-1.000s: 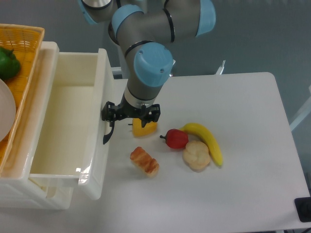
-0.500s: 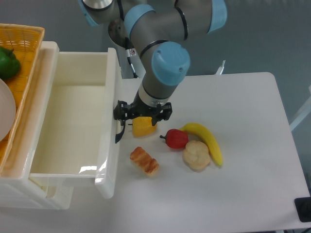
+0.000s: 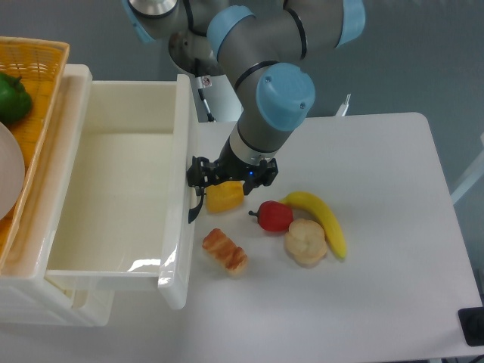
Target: Slide the top white drawer open
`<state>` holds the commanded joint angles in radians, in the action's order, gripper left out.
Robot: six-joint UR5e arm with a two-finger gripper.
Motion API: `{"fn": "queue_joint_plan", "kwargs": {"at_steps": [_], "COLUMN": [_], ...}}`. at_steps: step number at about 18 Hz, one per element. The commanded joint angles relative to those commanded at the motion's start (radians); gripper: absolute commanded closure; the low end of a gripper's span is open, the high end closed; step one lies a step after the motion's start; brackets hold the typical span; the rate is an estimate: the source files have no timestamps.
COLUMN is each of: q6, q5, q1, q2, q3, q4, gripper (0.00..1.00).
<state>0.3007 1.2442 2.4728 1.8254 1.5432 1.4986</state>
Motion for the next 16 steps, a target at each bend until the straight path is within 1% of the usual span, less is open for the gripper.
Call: {"fn": "queue_joint_plan", "kwargs": {"at_steps": [2,7,10,15,16], "q6": [0.002,0.002,0.002,0.008,0.008], "q5": [-0.008,-0.035,-0.055,-0.078,-0.078], "q1": [0.000,0.003,0.018,0.041,0.041], "q2": [0.005,0.009,0.009,0.008,0.006], "q3": [0.000,0.000,0.000,-0.006,-0.006], "q4": [0.014,0.015,0.023,0.058,0.058], "gripper": [0.00,0.00,0.00,0.00,0.00]}}
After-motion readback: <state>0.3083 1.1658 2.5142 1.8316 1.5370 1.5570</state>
